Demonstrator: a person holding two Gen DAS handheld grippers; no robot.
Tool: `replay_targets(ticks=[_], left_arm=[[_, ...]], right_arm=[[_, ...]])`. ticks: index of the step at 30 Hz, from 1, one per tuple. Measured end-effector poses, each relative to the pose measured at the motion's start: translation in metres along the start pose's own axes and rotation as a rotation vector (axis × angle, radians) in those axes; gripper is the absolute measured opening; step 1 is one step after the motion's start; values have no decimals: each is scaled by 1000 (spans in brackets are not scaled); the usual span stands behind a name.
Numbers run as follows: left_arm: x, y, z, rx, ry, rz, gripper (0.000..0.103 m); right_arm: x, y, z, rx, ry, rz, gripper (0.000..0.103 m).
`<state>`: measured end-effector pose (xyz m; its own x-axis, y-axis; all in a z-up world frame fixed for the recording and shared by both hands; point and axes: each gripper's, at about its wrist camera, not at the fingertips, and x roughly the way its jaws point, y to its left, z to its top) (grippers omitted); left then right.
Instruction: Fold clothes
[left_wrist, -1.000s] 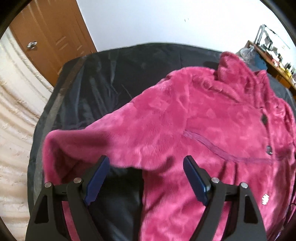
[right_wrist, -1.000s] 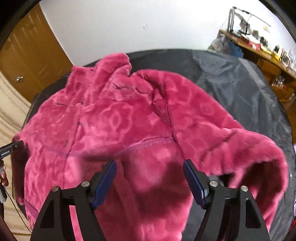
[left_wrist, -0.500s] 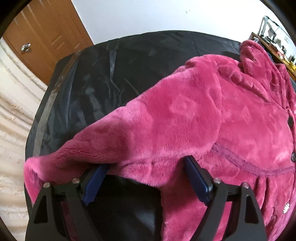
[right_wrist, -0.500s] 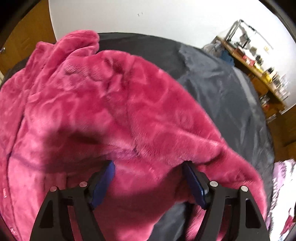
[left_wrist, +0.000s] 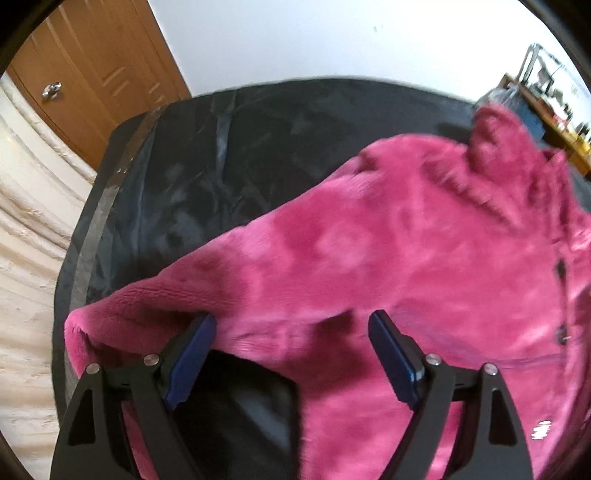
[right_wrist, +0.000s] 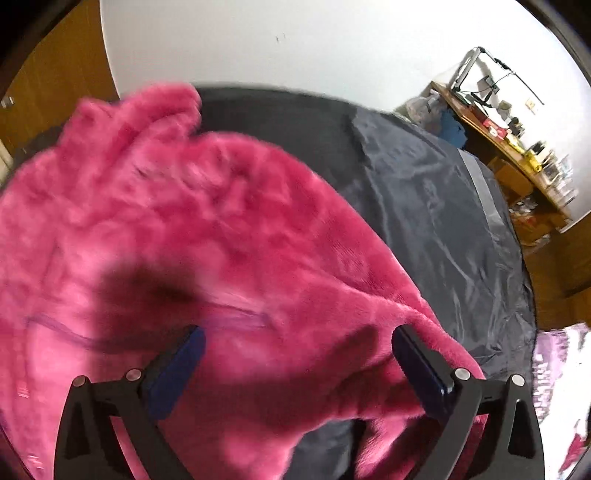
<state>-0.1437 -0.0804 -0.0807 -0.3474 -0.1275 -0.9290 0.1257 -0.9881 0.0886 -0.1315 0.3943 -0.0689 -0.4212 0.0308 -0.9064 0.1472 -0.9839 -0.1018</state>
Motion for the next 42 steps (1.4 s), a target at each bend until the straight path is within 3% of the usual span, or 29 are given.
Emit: replay_targets(ticks=[3, 8, 12, 16, 19, 27, 35, 42], left_arm=[[-20, -21, 6, 15, -41, -55, 88], [-14, -65, 28, 83, -48, -82, 88], [20, -77, 46, 79, 11, -65, 88], [47, -68, 55, 62, 39, -35, 88], [53, -68, 59, 81, 19, -30, 91], [60, -63, 65, 88, -30, -30, 103], [54, -68, 62, 111, 26, 5, 103], [7, -75, 10, 173, 47, -36, 103]], right_arm=[[-12, 5, 14, 60, -35, 76, 102], [2, 22, 49, 120, -26, 164, 102], [31, 44, 54, 97, 38, 159, 102], [61, 47, 55, 98, 89, 99, 102], [73, 46, 62, 99, 84, 50, 102], [83, 42, 86, 119, 59, 36, 103], [69, 45, 76, 90, 106, 54, 103], [2, 47, 34, 37, 47, 173, 103]])
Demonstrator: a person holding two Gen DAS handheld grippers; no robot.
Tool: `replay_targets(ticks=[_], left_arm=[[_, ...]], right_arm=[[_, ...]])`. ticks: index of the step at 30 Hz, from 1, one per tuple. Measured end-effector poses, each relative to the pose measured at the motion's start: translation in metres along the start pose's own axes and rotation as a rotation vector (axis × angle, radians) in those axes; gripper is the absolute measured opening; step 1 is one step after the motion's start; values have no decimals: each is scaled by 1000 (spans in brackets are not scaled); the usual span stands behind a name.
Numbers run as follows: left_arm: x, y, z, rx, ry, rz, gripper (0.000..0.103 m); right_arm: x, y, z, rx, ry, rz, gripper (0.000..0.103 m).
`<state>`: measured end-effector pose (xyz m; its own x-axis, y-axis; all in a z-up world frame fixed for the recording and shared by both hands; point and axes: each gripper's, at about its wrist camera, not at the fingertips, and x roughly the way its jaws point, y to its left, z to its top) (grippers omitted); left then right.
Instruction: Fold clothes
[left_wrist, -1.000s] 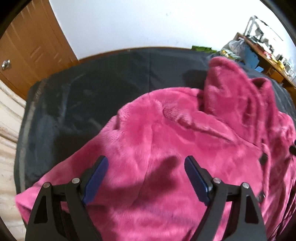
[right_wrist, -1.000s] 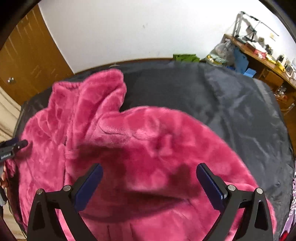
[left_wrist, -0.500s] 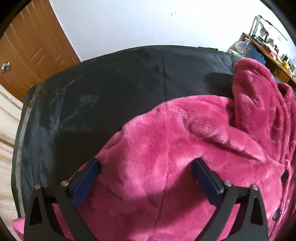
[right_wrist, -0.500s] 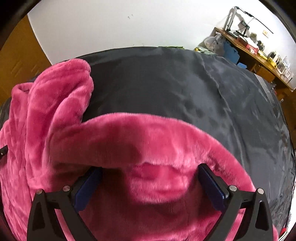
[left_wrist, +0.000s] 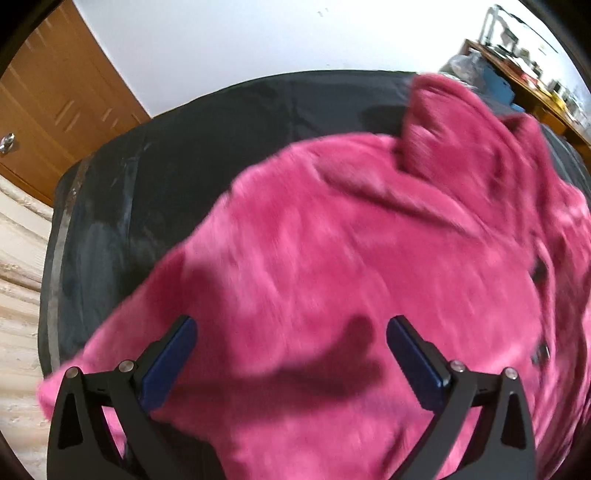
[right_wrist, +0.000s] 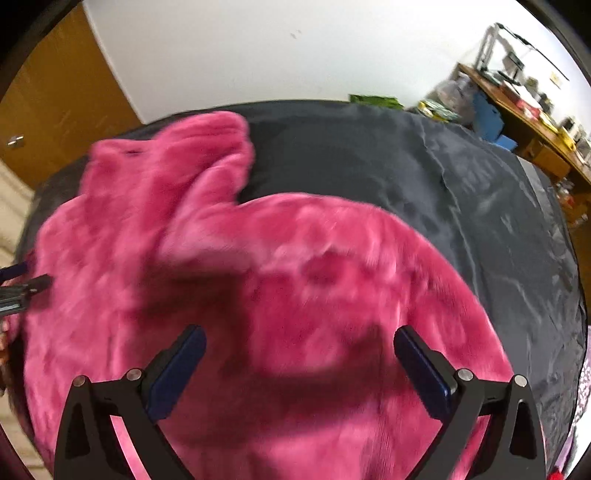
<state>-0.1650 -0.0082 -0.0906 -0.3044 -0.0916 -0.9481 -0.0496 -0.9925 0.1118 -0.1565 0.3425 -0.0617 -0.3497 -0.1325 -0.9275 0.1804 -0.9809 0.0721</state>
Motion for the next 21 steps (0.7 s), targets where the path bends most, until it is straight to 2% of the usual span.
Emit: replay_targets(ticks=[7, 14, 17, 21], left_arm=[[-53, -8, -69, -13, -4, -47, 103], [-82, 1, -162, -26, 26, -22, 103], [-89, -3, -198, -53, 38, -24, 103], [-93, -6, -242, -96, 42, -44, 103]], right_arm=[[-79, 11, -67, -51, -75, 93, 103], [-132, 7, -148, -119, -93, 144, 103], [-139, 10, -186, -155, -77, 131, 103], [-120, 30, -236, -206, -10, 200, 103]])
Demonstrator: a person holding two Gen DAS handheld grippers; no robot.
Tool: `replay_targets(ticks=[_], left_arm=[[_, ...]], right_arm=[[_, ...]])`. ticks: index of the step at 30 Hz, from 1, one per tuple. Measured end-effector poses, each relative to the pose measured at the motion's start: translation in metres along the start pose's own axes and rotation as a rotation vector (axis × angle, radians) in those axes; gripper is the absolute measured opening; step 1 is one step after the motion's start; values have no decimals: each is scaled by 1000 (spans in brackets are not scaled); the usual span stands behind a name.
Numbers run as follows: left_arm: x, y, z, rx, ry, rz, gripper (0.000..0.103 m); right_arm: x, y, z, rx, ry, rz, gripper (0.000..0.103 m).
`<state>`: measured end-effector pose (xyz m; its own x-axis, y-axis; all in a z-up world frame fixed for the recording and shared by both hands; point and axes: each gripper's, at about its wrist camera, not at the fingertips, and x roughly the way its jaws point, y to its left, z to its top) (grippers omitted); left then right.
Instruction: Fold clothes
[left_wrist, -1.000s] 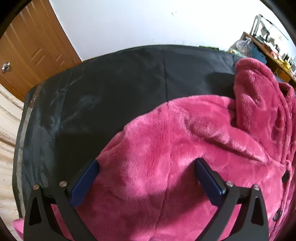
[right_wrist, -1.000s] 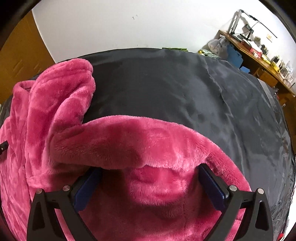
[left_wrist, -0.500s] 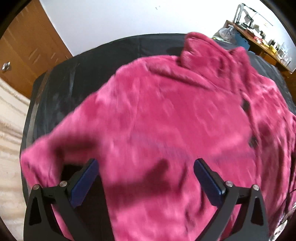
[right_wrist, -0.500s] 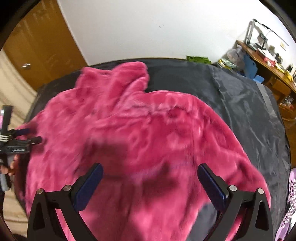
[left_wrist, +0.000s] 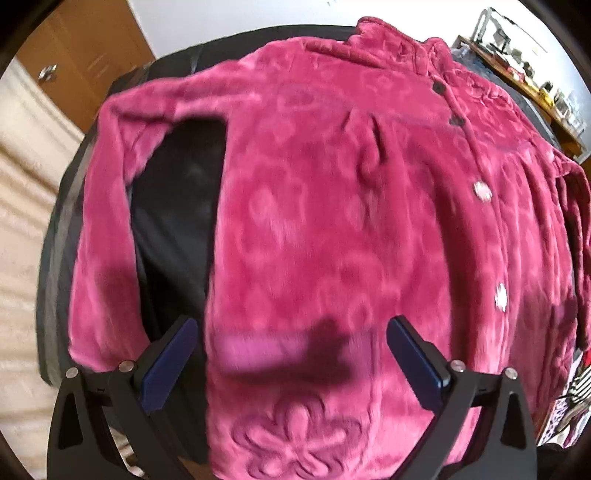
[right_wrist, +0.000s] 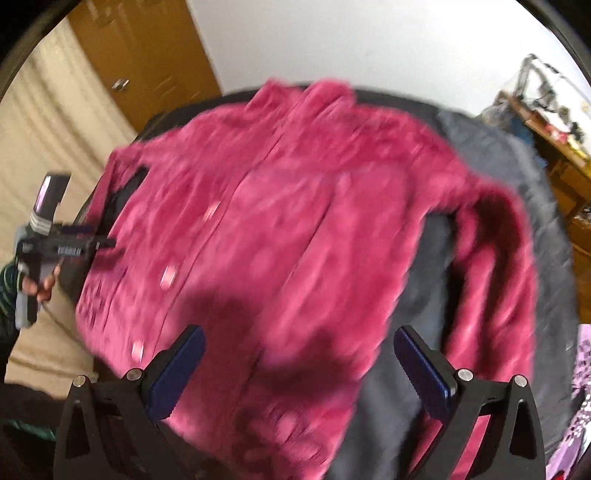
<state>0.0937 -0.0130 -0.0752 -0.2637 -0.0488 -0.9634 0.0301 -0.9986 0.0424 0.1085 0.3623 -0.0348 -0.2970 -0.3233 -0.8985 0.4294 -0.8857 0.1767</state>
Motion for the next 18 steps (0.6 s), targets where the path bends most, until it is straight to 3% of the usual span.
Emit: replay_targets(ticks=[3, 8, 12, 15, 18], left_arm=[[4, -4, -20, -15, -3, -14, 103], [23, -19, -37, 73, -8, 67, 103], [28, -15, -45, 121, -25, 58, 103], [28, -1, -51, 126, -23, 58, 103], [28, 18, -58, 133, -23, 48, 103]], right_arm=[[22, 26, -24, -49, 39, 49, 103], [55, 64, -36, -144, 73, -12, 103], [78, 51, -48, -125, 134, -74, 103], [81, 55, -62, -263, 136, -143, 103], [79, 47, -65, -239, 153, -160, 103]])
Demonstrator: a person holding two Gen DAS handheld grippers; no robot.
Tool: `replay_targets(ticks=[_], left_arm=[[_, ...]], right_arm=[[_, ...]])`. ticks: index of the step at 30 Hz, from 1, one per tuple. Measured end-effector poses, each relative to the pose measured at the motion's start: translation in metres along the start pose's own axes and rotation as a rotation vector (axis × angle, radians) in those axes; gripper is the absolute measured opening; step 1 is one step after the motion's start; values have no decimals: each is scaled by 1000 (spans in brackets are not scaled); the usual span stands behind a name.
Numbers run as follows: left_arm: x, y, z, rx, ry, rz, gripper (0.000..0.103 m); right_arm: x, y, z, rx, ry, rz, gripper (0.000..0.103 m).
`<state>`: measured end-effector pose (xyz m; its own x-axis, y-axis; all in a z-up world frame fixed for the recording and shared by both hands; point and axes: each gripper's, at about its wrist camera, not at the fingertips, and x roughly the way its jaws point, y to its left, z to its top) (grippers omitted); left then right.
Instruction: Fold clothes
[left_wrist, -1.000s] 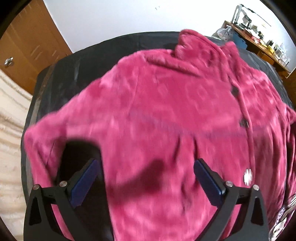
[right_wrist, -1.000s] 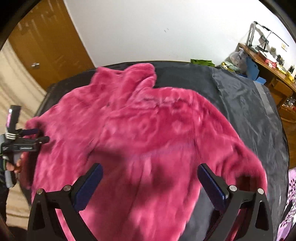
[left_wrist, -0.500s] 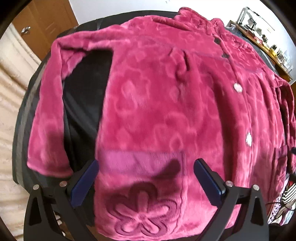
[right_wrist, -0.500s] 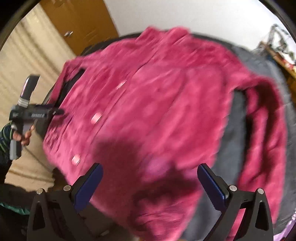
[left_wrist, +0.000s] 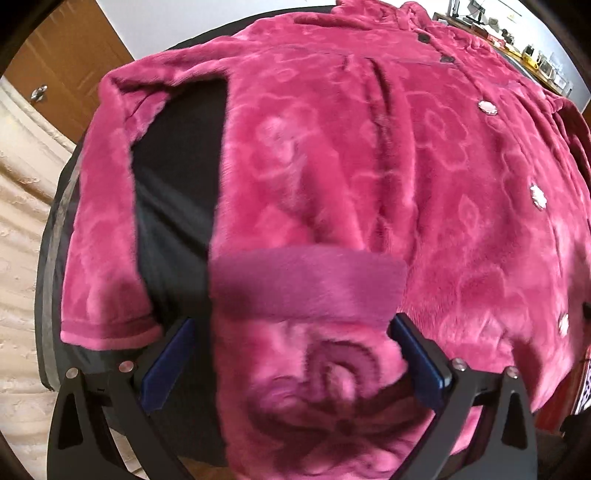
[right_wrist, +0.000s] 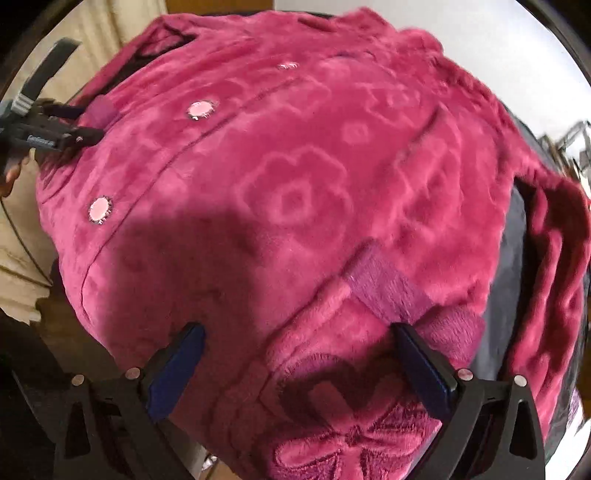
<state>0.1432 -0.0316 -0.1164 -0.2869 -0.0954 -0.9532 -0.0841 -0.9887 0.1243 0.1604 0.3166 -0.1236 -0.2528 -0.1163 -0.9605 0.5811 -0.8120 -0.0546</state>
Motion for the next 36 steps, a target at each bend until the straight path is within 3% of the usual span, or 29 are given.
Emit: replay_targets(ticks=[7, 14, 18, 22, 26, 27, 29, 31, 36], left_arm=[[-1, 26, -8, -25, 14, -122, 103], [-37, 27, -27, 33, -43, -275, 103], [-28, 41, -44, 3, -2, -269, 103], [-15, 52, -57, -65, 29, -268, 103], [-13, 48, -61, -73, 6, -264, 103], [-13, 47, -62, -66, 1, -252, 103], [-12, 43, -62, -51, -8, -228, 103], [-13, 42, -63, -51, -13, -217, 103], [-13, 40, -67, -57, -23, -191, 103]], right_arm=[[-2, -12, -9, 56, -3, -8, 103], [4, -5, 6, 114, 19, -33, 103], [-3, 1, 21, 211, 37, -56, 103], [-27, 23, 49, 310, -95, 121, 103], [-22, 50, 79, 322, -119, 257, 103], [-18, 58, 85, 310, -117, 274, 101], [-10, 72, 96, 278, -106, 297, 87], [0, 84, 107, 254, -89, 323, 62], [13, 91, 119, 264, -66, 359, 55]])
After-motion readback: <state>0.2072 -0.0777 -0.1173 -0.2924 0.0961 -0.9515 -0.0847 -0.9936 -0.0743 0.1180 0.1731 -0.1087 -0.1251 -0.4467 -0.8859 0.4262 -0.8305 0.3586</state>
